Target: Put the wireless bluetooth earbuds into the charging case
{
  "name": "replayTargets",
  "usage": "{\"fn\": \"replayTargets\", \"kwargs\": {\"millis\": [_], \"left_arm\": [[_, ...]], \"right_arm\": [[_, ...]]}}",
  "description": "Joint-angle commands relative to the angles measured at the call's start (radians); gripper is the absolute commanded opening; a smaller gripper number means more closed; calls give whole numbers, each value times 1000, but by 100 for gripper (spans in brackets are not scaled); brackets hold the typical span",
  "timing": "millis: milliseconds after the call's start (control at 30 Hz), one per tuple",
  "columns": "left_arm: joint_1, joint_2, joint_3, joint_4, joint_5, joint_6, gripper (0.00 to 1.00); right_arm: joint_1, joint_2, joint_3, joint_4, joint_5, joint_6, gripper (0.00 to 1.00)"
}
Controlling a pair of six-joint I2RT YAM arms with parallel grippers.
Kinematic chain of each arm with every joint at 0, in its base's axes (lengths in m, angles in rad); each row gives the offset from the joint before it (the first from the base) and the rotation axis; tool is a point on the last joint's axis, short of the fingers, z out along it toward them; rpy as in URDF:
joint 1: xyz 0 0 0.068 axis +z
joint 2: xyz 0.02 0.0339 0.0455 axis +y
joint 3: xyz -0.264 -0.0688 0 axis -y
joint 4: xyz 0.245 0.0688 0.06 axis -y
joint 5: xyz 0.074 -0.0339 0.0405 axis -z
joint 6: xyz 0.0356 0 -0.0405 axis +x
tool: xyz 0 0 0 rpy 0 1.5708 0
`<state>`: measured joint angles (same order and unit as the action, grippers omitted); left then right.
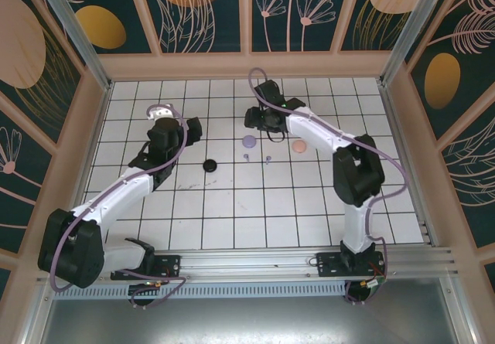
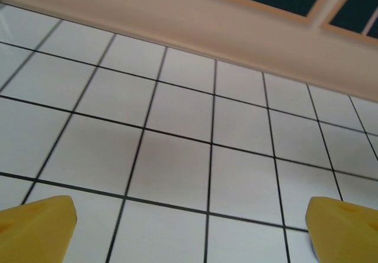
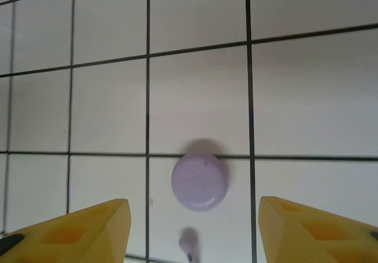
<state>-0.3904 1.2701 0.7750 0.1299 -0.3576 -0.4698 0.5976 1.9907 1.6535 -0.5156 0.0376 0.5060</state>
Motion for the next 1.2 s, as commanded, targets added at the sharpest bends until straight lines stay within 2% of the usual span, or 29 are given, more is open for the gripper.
{"fn": "replayTargets", "kwargs": {"millis": [0, 267, 600, 933, 1167], "left_arm": [[8, -4, 49, 10, -73, -30, 99], [8, 77, 88, 18, -45, -91, 99], [8, 112, 106, 39, 40, -66, 99], [8, 77, 74, 112, 211, -27, 99], [8, 55, 76, 106, 241, -17, 99]], "right_arm": [[9, 101, 121, -110, 38, -32, 59], [22, 295, 316, -244, 74, -30, 60], [76, 324, 313, -233, 66, -170, 64], [80, 340, 303, -250, 129, -314, 64], [77, 367, 294, -241, 124, -351, 64]]}}
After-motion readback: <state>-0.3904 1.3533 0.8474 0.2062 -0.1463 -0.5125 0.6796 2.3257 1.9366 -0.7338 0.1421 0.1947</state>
